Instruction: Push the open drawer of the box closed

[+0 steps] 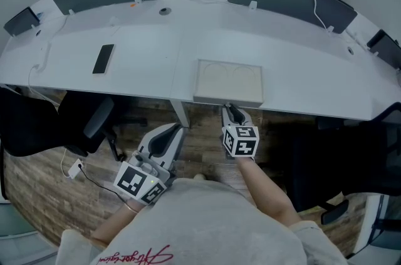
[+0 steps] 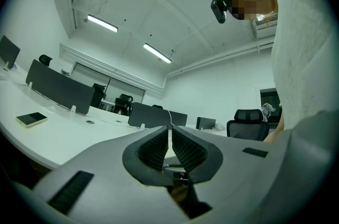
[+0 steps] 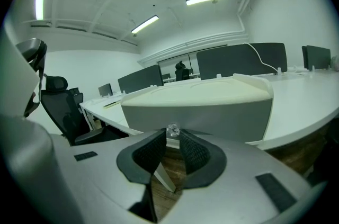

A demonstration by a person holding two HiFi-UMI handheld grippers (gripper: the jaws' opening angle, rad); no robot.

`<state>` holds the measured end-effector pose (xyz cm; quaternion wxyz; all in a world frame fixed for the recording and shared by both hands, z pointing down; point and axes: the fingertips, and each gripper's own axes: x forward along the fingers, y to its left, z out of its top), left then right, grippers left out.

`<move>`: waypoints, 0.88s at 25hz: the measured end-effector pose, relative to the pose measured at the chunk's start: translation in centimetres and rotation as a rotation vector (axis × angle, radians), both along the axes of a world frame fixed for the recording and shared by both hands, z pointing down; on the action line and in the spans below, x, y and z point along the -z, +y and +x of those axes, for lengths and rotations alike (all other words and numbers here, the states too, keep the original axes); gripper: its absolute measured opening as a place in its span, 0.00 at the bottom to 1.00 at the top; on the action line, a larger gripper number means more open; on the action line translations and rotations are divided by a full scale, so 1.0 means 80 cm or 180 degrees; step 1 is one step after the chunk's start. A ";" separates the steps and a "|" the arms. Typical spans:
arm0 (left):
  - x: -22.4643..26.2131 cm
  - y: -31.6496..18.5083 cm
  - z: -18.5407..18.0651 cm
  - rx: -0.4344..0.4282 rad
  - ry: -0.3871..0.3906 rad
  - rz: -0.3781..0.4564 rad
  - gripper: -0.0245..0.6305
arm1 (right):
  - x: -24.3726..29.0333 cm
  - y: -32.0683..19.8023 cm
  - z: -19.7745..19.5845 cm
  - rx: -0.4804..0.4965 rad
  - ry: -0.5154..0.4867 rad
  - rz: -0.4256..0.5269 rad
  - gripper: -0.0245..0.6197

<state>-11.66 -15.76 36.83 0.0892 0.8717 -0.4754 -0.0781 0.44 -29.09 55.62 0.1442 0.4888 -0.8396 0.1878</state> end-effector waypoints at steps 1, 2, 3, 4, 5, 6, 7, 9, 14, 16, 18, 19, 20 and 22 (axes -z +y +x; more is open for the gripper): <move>0.000 0.000 0.001 -0.0002 -0.0002 0.0004 0.09 | -0.002 0.002 -0.001 0.0014 0.0028 -0.0016 0.15; 0.001 0.001 0.001 -0.0004 -0.0005 0.0006 0.09 | -0.005 0.004 -0.001 0.0022 0.0053 -0.0037 0.15; 0.001 0.002 0.001 -0.0004 -0.0007 0.0008 0.09 | -0.008 0.007 -0.001 0.0028 0.0076 -0.0050 0.15; 0.001 0.003 0.001 0.0000 -0.0008 0.0010 0.09 | -0.009 0.010 -0.001 0.0035 0.0100 -0.0049 0.15; 0.000 0.004 0.001 0.0009 -0.0008 0.0010 0.09 | -0.009 0.014 -0.001 0.0043 0.0122 -0.0038 0.15; 0.000 0.006 0.000 0.0019 -0.0008 0.0010 0.09 | -0.008 0.017 -0.001 0.0050 0.0136 -0.0021 0.15; 0.000 0.007 0.000 0.0028 -0.0009 0.0010 0.09 | -0.006 0.019 -0.002 0.0053 0.0135 0.0002 0.15; 0.001 0.011 0.002 0.0032 -0.0010 0.0016 0.09 | 0.004 0.026 -0.002 0.0052 0.0090 0.0061 0.15; 0.007 0.025 0.014 -0.0009 -0.0006 0.0065 0.09 | 0.044 0.057 0.008 0.0033 -0.0142 0.0188 0.15; 0.010 0.032 0.019 -0.0022 0.0008 0.0086 0.09 | 0.066 0.074 0.012 0.0067 -0.0216 0.0297 0.15; 0.013 0.040 0.028 -0.0051 0.0023 0.0113 0.09 | 0.092 0.092 0.016 0.0110 -0.0264 0.0428 0.14; 0.014 0.045 0.033 -0.0072 0.0027 0.0128 0.09 | 0.106 0.102 0.018 0.0133 -0.0286 0.0494 0.12; 0.016 0.050 0.038 -0.0094 0.0032 0.0142 0.09 | 0.119 0.111 0.020 0.0158 -0.0301 0.0562 0.11; 0.020 0.059 0.047 -0.0121 0.0049 0.0168 0.09 | 0.143 0.131 0.022 0.0235 -0.0307 0.0703 0.09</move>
